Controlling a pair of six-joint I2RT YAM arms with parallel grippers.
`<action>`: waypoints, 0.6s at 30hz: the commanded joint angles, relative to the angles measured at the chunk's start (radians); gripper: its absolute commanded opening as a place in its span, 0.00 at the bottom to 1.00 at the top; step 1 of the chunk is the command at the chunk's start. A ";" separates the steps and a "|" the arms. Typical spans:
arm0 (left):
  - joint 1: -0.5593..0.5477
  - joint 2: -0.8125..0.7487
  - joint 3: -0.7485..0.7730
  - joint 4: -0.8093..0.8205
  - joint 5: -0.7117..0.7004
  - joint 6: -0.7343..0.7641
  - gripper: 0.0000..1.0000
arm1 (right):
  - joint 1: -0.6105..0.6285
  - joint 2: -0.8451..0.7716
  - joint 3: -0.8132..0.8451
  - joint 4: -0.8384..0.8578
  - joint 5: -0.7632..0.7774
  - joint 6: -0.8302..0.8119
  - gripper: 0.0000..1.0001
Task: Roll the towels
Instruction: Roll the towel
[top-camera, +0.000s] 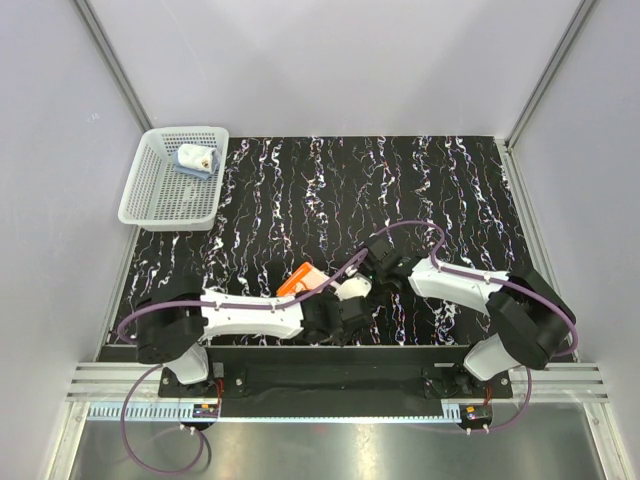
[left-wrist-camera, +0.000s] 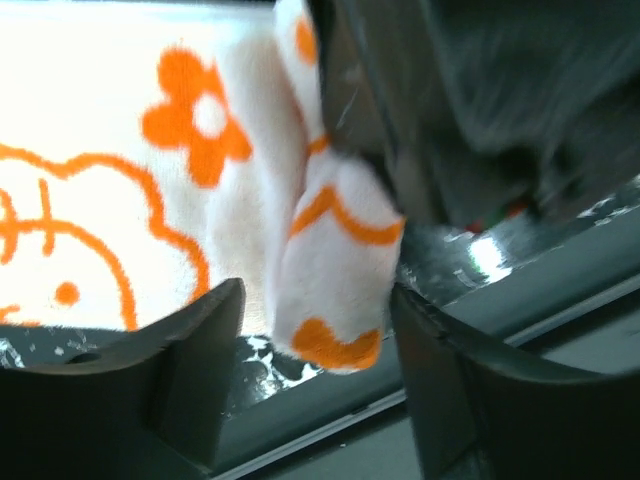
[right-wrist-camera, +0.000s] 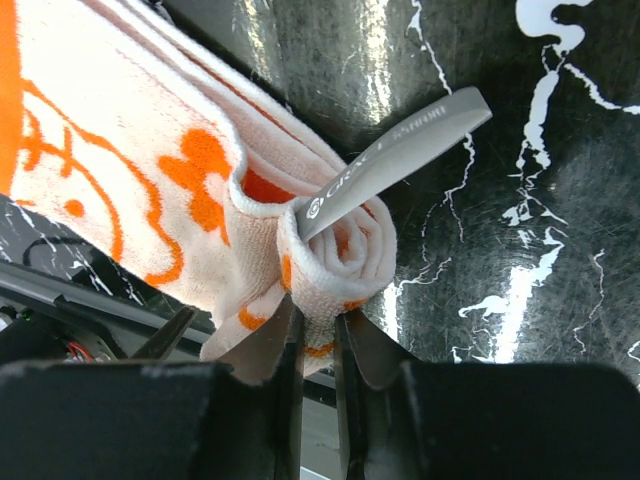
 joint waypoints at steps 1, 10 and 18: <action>-0.025 0.025 0.037 -0.030 -0.104 -0.029 0.60 | 0.012 -0.002 0.026 0.005 0.017 -0.011 0.17; -0.069 0.055 0.036 -0.030 -0.139 -0.059 0.40 | 0.012 -0.007 0.049 -0.023 0.016 -0.021 0.17; -0.094 0.060 0.016 -0.028 -0.163 -0.056 0.13 | 0.012 -0.007 0.054 -0.031 0.003 -0.020 0.18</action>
